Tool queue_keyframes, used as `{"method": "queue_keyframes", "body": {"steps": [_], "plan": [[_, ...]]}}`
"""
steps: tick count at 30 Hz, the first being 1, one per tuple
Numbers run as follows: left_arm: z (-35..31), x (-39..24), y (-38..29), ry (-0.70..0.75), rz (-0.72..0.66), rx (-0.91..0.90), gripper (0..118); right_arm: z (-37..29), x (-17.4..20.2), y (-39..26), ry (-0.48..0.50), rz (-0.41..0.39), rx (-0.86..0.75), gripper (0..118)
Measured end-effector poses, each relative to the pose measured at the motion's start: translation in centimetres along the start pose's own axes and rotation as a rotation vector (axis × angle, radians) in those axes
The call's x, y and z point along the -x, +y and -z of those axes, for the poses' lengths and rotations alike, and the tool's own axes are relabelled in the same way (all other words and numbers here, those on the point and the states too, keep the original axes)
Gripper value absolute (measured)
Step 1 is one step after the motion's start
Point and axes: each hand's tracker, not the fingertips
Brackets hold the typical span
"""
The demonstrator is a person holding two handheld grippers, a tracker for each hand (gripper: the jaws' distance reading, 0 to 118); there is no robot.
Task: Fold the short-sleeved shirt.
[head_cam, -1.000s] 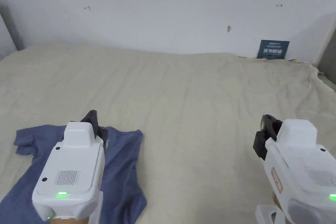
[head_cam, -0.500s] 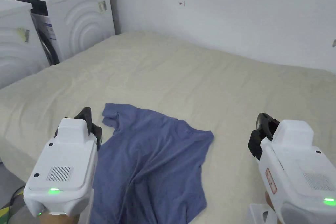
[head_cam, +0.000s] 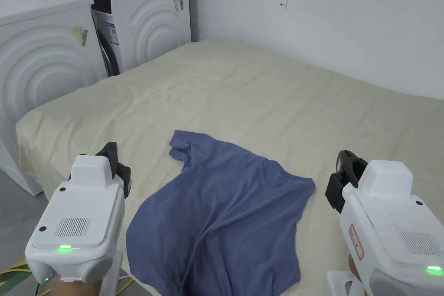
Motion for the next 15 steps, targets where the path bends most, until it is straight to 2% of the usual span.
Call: {"method": "queue_keyframes", "body": {"steps": [11, 15], "plan": [[6.4, -5.6, 0.4, -0.239, -0.022, 0.170, 0, -0.4, -3.4, 0.0, -0.087, -0.011, 0.002, 0], [9.8, -8.7, -0.6, -0.321, 0.012, 0.317, 0, -0.2, -4.6, -0.3, -0.114, -0.019, 0.015, 0]]}}
